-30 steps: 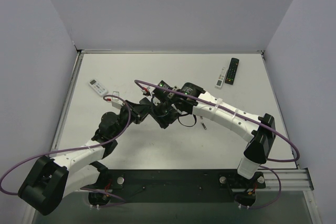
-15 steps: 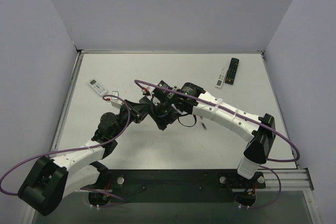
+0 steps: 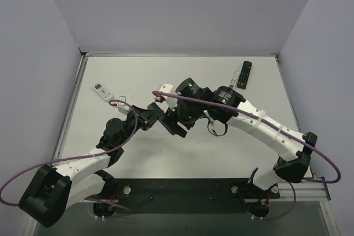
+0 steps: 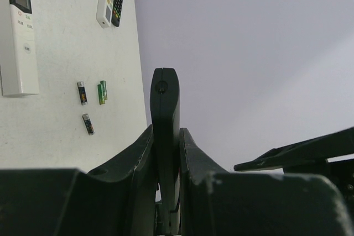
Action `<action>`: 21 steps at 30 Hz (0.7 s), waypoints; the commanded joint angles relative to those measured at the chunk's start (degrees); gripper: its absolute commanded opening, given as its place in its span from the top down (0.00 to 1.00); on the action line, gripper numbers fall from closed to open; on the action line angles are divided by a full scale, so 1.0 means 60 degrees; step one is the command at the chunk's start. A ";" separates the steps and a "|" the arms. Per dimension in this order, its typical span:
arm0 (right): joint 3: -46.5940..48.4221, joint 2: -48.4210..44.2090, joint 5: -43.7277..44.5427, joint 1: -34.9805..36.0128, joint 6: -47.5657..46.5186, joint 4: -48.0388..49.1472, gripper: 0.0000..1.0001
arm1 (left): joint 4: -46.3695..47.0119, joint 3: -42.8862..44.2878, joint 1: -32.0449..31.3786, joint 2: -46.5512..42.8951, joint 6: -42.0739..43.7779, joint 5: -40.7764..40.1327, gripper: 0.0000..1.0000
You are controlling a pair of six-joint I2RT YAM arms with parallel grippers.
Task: Load the batteries into the remote control
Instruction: Load the battery cover into the remote control.
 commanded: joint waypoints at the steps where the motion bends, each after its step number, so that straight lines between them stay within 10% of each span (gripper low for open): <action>1: -0.0874 -0.1082 -0.1103 0.0042 -0.2924 0.0342 0.34 | -0.0055 0.0643 -0.0054 -0.0253 0.0035 0.0496 1.00; 21: -0.3000 -0.1803 -0.2615 0.0057 -0.6764 0.2206 0.49 | -0.0905 0.1289 -0.0054 -0.0268 0.0314 0.1318 1.00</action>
